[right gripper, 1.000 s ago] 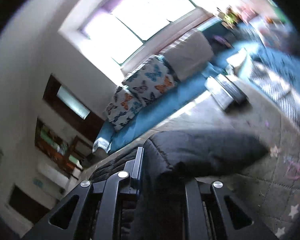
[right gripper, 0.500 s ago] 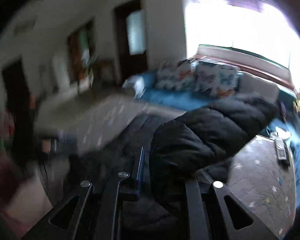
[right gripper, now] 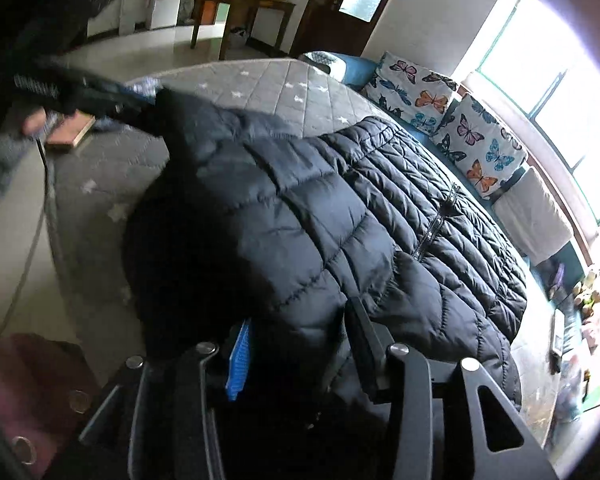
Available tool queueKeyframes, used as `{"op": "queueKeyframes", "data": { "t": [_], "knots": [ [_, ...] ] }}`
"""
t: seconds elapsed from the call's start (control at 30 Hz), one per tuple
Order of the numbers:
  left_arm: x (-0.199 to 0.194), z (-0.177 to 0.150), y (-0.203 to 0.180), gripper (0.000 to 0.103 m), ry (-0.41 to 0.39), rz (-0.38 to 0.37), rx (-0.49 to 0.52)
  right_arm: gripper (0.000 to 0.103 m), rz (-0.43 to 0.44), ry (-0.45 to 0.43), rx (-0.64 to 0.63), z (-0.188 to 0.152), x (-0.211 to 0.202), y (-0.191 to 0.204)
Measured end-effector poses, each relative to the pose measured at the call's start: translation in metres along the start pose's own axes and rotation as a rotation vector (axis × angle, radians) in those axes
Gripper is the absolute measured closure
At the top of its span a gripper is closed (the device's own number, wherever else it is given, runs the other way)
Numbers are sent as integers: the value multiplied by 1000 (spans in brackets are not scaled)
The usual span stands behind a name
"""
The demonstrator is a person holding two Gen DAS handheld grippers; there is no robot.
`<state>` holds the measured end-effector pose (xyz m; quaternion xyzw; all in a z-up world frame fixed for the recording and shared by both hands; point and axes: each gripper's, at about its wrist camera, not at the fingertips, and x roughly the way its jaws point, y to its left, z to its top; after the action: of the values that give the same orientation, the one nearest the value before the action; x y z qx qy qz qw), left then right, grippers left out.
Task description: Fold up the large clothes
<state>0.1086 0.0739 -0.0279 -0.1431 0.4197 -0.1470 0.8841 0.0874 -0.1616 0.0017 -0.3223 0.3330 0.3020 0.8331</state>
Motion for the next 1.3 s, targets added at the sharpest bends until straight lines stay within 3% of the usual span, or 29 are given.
{"op": "queueKeyframes", "data": {
  "t": [0.1, 0.23, 0.47, 0.53, 0.57, 0.63, 0.73, 0.83, 0.87, 1.07, 1.17, 1.3],
  "knots": [
    [-12, 3, 12, 49, -40, -6, -45, 51, 59, -25, 62, -1, -16, -4],
    [-17, 7, 18, 49, -30, -114, -112, 48, 75, -53, 178, -14, -38, -32],
    [15, 15, -16, 49, 72, -152, -89, 47, -89, -29, 357, -48, -49, -105],
    [20, 18, -26, 50, 50, -117, -55, 47, -131, -18, 395, -60, -50, -117],
    [28, 20, -34, 60, 50, -58, -14, 47, -138, -19, 431, -67, -49, -127],
    [38, 24, -40, 81, 65, -14, 14, 47, -130, -18, 509, -79, -43, -145],
    [36, 37, -52, 90, 4, 50, 56, 47, -102, -32, 608, -95, -39, -165],
    [24, 48, -67, 90, -121, 154, 130, 47, -81, -65, 660, -105, -41, -175],
    [25, 50, -67, 90, -125, 168, 135, 47, -73, -72, 676, -109, -40, -178],
    [73, 21, -40, 90, 42, 187, 86, 46, 58, 19, 741, -147, 13, -165],
    [80, 16, -32, 86, 57, 183, 64, 46, 68, -8, 758, -153, 20, -159],
    [64, 26, -28, 85, 48, 192, 67, 46, 31, 13, 703, -132, -3, -163]
  ]
}}
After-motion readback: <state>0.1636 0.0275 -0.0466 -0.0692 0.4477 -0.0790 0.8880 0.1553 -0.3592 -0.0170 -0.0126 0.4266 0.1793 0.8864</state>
